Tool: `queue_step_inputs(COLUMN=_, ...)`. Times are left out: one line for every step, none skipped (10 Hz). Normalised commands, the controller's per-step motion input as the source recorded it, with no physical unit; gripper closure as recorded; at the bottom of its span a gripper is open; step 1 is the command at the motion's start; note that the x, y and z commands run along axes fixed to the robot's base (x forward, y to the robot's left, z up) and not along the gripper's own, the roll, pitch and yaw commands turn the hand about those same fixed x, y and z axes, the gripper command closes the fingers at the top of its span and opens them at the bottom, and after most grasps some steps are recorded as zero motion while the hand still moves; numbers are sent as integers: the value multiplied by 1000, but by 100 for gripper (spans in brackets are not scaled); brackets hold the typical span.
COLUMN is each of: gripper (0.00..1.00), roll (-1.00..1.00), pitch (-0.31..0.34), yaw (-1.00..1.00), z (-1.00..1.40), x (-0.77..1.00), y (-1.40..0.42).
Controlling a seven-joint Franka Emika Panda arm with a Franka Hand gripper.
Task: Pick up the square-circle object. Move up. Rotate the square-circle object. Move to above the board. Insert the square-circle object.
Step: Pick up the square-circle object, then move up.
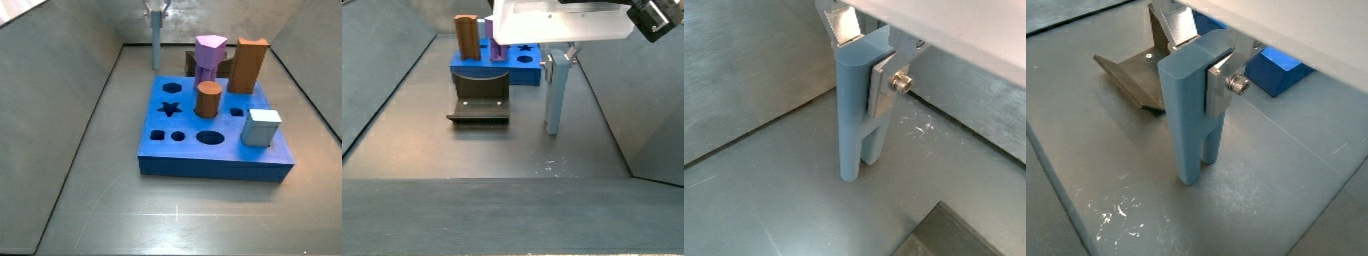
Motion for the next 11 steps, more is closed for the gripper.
queue_step_inputs(gripper=100, roll=0, pitch=0, yaw=0, z=0, x=0, y=0)
queue_step_inputs(gripper=100, roll=0, pitch=0, yaw=0, z=0, x=0, y=0)
queue_step_inputs(gripper=100, roll=0, pitch=0, yaw=0, z=0, x=0, y=0)
queue_step_inputs(gripper=100, roll=0, pitch=0, yaw=0, z=0, x=0, y=0)
queue_step_inputs(gripper=100, roll=0, pitch=0, yaw=0, z=0, x=0, y=0)
queue_step_inputs(gripper=100, roll=0, pitch=0, yaw=0, z=0, x=0, y=0)
queue_step_inputs(gripper=100, roll=0, pitch=0, yaw=0, z=833, x=0, y=0)
queue_step_inputs(gripper=100, roll=-11, pitch=14, yaw=13, z=815, x=-53, y=-65)
queue_step_inputs(gripper=100, roll=-5, pitch=15, yaw=14, z=716, x=-76, y=-60)
queue_step_inputs(gripper=100, roll=15, pitch=13, yaw=13, z=527, x=-52, y=-34)
queue_step_inputs(gripper=100, roll=29, pitch=24, yaw=10, z=360, x=-35, y=-20)
